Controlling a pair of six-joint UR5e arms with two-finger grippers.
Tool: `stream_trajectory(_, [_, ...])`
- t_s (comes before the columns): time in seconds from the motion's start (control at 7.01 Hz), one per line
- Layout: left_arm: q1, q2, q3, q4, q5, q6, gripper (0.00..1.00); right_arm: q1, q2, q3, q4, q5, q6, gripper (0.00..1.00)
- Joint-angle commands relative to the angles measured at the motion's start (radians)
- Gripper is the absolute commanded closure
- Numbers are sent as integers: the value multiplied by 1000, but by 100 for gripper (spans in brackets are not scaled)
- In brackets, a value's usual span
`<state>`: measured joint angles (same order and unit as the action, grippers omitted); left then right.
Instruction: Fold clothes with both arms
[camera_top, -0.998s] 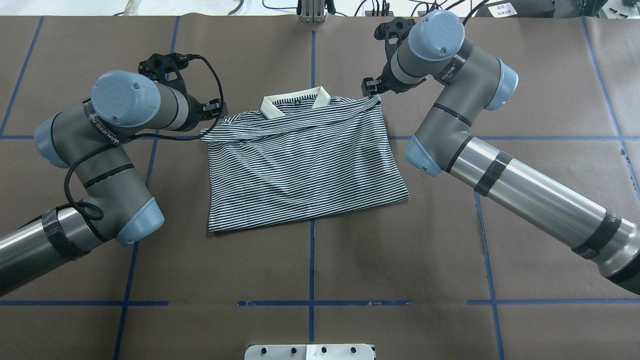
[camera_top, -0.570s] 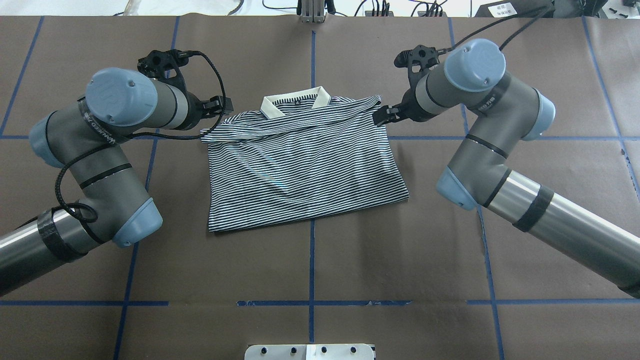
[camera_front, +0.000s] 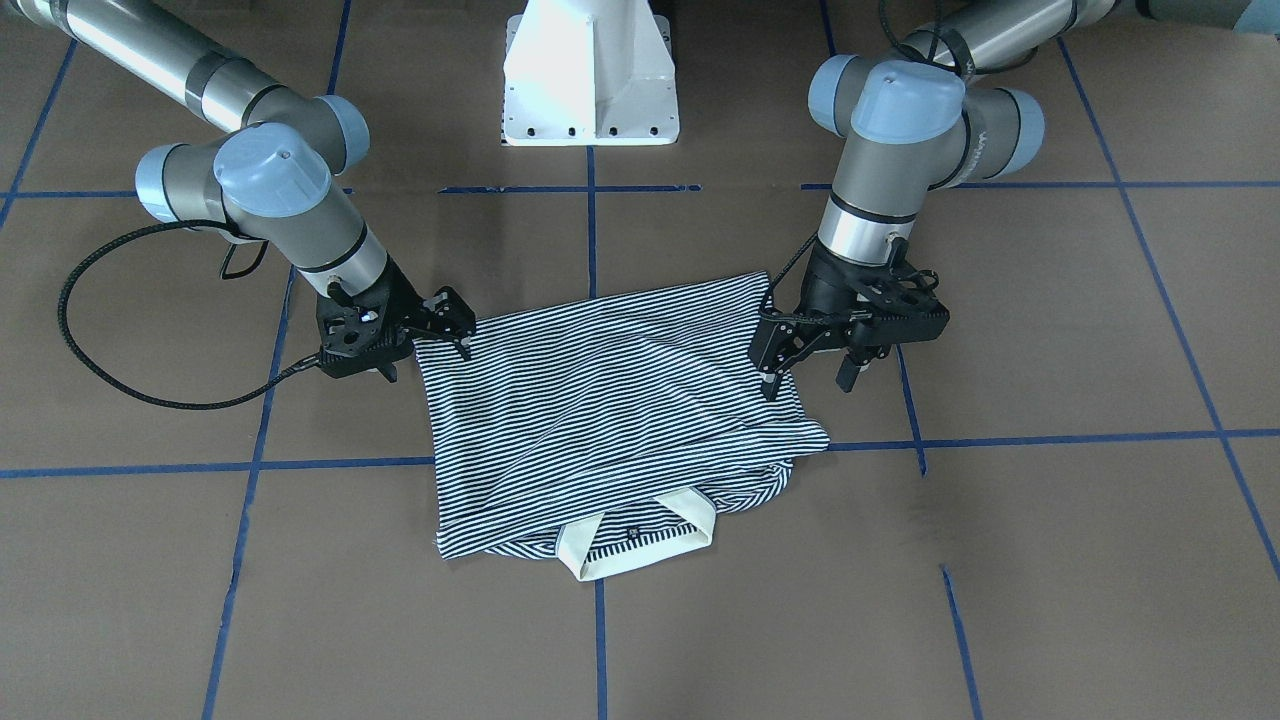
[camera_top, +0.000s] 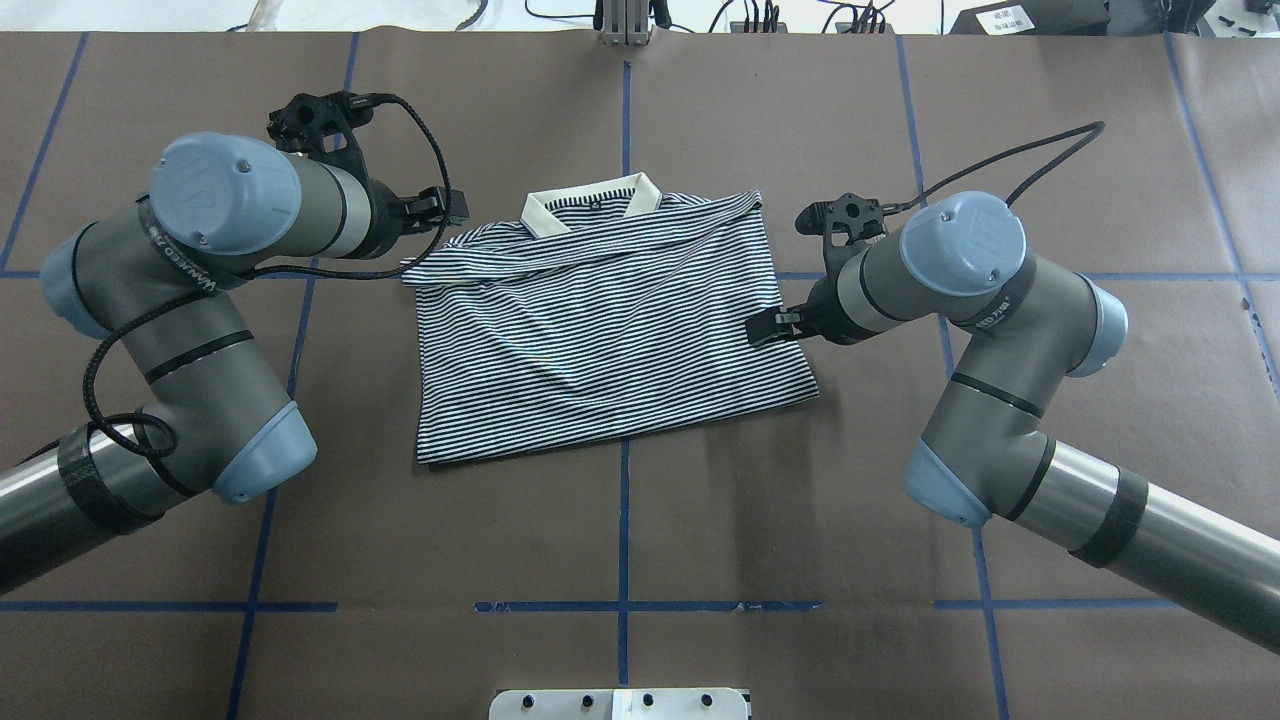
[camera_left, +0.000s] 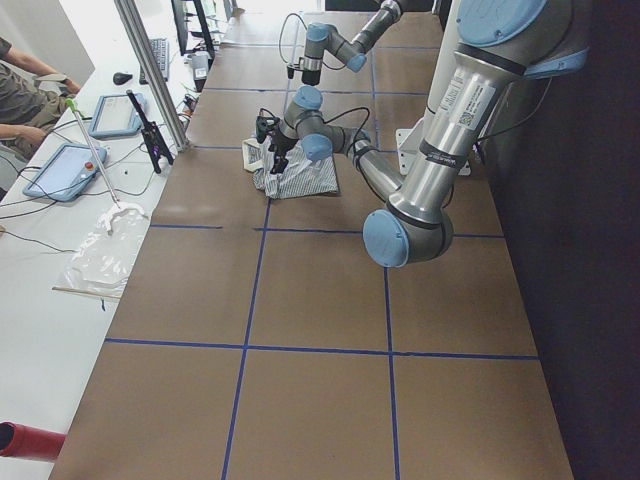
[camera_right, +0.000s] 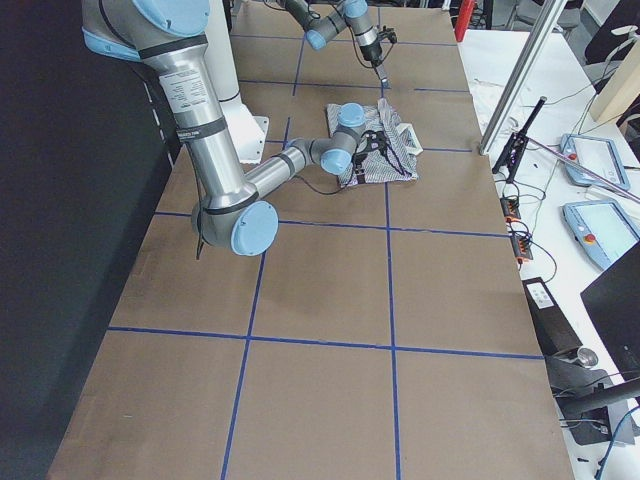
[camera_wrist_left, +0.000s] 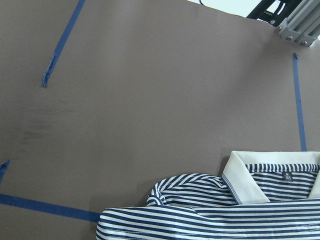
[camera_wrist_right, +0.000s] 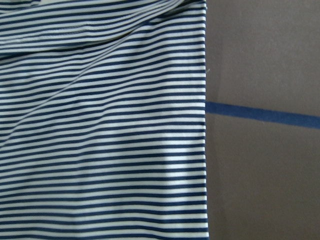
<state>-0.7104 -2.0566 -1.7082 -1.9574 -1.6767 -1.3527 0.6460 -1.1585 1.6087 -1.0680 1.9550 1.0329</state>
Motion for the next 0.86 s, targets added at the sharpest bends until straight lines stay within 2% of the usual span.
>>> stream_trajectory(0.0, [0,0,-11,2,0,0,0,-12,-26,7,-4,10,9,0])
stream_trajectory(0.14, [0,1,-11,2,0,0,0,-14,-26,8,-9,22,9,1])
stream_trajectory(0.29, [-1,4,-11,2,0,0,0,-19,-26,7,-10,25,9,18])
stream_trajectory(0.43, [-1,4,-11,2,0,0,0,-20,-26,4,-10,51,9,42])
stream_trajectory(0.57, [-1,4,-11,2,0,0,0,-20,-26,4,-10,57,9,74])
stream_trajectory(0.71, [-1,4,-11,2,0,0,0,-20,-27,4,-10,61,7,100])
